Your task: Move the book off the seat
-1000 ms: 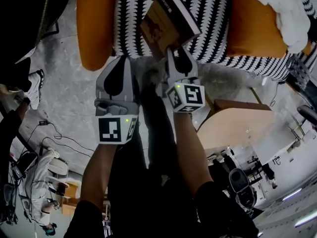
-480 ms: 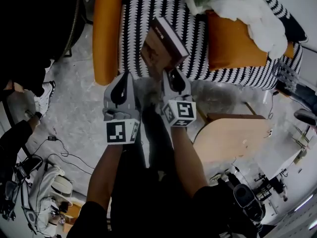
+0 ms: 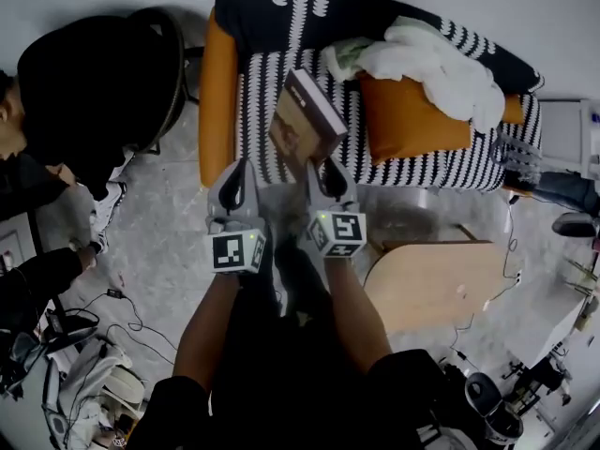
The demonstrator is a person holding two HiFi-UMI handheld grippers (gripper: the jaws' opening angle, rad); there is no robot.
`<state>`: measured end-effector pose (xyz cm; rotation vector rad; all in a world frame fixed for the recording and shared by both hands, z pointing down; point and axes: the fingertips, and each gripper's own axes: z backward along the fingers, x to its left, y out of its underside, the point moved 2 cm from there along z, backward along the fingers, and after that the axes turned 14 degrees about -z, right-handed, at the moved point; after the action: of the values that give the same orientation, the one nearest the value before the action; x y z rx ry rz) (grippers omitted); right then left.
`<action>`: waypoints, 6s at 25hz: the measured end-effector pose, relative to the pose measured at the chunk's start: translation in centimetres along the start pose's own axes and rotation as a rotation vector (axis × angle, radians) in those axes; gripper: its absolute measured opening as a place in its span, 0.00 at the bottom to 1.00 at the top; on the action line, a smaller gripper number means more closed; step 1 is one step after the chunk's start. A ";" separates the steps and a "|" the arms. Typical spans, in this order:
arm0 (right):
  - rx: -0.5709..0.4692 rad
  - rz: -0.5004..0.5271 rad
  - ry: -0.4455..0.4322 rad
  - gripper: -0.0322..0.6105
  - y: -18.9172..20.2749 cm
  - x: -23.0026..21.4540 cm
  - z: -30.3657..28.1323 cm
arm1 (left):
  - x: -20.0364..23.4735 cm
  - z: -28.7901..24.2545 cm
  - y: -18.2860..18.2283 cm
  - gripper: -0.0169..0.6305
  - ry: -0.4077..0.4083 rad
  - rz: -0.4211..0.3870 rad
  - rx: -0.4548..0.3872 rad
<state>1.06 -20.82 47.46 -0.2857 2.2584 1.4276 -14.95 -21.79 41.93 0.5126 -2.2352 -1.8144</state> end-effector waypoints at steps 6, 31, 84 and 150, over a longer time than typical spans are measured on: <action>-0.052 0.055 -0.044 0.27 -4.9 2.7 4.5 | -0.5 2.8 -4.9 0.04 -0.024 -0.003 -0.041; -0.160 0.152 -0.157 0.27 -10.4 10.0 17.8 | -3.1 13.1 -14.7 0.04 0.005 -0.034 -0.180; -0.221 0.124 -0.017 0.27 -7.6 16.1 22.3 | -0.4 18.1 -13.2 0.04 0.184 -0.011 -0.200; -0.672 -0.138 0.662 0.27 -3.3 -13.8 73.0 | -57.1 33.5 -14.3 0.04 1.045 -0.218 -0.286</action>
<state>33.58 42.17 24.90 -1.2553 2.0433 2.2111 26.46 28.60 23.64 1.2943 -1.2258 -1.3798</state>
